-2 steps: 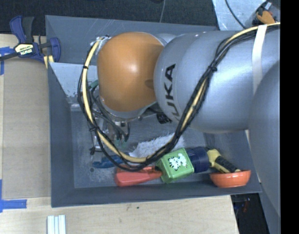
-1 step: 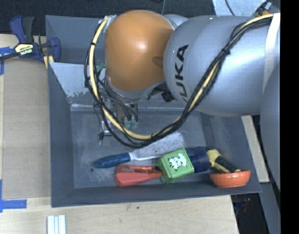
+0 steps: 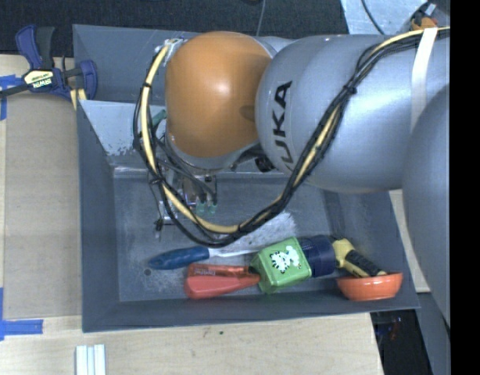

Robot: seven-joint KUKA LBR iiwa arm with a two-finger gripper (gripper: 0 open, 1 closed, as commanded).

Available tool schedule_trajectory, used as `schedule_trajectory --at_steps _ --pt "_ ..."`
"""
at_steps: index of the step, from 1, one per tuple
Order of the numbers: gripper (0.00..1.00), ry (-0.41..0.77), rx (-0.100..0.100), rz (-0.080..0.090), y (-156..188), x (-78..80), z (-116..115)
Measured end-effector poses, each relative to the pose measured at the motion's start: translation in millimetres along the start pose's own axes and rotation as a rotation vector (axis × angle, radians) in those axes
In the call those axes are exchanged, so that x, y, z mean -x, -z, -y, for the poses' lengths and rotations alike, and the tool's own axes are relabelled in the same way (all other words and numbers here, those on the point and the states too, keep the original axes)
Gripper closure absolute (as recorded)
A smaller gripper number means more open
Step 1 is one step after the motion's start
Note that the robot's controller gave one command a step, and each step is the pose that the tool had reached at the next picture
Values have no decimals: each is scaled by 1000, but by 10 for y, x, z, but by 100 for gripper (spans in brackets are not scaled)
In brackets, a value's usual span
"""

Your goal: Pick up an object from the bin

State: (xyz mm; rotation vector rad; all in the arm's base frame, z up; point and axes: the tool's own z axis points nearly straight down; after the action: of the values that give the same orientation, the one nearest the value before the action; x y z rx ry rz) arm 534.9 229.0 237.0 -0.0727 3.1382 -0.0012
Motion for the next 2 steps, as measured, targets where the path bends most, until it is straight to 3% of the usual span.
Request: schedule_trajectory --at_steps 1,2 --pt "0 111 -1 0 -612 132 376" --pt "0 79 2 0 -673 -292 103"
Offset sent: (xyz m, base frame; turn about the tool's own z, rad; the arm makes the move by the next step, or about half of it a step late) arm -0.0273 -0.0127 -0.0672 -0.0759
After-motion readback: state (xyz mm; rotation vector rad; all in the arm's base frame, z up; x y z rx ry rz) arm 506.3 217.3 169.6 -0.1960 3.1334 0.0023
